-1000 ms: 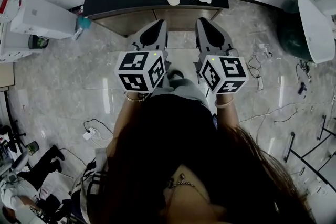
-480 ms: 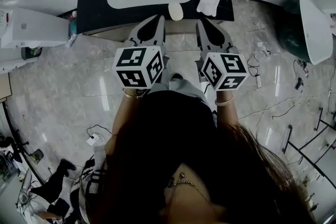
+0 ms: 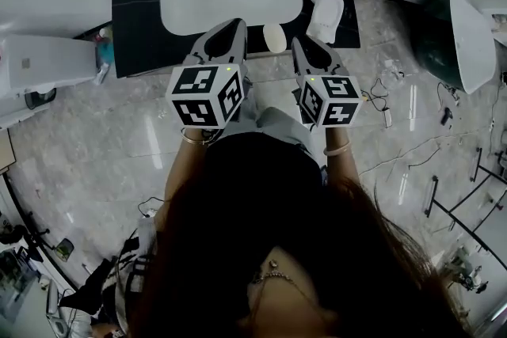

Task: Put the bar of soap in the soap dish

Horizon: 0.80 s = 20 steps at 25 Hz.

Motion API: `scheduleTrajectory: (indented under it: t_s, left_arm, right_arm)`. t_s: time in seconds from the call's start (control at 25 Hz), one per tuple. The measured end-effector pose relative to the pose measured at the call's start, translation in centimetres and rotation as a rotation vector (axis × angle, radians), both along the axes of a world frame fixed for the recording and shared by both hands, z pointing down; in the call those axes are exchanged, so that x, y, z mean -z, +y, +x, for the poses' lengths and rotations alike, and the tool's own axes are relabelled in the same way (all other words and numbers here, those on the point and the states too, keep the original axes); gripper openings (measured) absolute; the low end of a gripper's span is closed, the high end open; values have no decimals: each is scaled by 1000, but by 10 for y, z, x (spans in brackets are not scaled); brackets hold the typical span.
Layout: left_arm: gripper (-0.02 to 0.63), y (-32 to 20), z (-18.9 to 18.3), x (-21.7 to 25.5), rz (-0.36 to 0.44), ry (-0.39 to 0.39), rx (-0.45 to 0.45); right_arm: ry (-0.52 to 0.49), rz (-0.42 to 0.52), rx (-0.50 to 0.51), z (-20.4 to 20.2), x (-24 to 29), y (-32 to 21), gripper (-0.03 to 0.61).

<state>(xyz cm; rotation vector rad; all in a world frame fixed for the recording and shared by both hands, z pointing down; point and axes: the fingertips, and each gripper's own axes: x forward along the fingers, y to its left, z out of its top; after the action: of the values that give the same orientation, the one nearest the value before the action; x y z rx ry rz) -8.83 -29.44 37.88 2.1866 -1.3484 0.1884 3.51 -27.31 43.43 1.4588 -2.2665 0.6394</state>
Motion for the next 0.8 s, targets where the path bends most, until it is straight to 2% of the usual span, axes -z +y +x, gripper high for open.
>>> scheduleTrajectory:
  t_s: [0.28,0.48,0.64,0.8]
  left_arm:
    - [-5,-21,-4,-13,-42,8,-17]
    - [-5,-35,-7,-18,-61,8,2]
    - [-5,-46,-10,-23,-71,13,20]
    - [-5,-52,-12,-29,-93,23,37]
  right_arm:
    - [29,-70,34,-12,-23,-20,99]
    - [52,-123,78,-18,-43,-32,166]
    - [92,-200,119,-22,-69,-35,241]
    - [145,-290,169,-26,-97,-32,283]
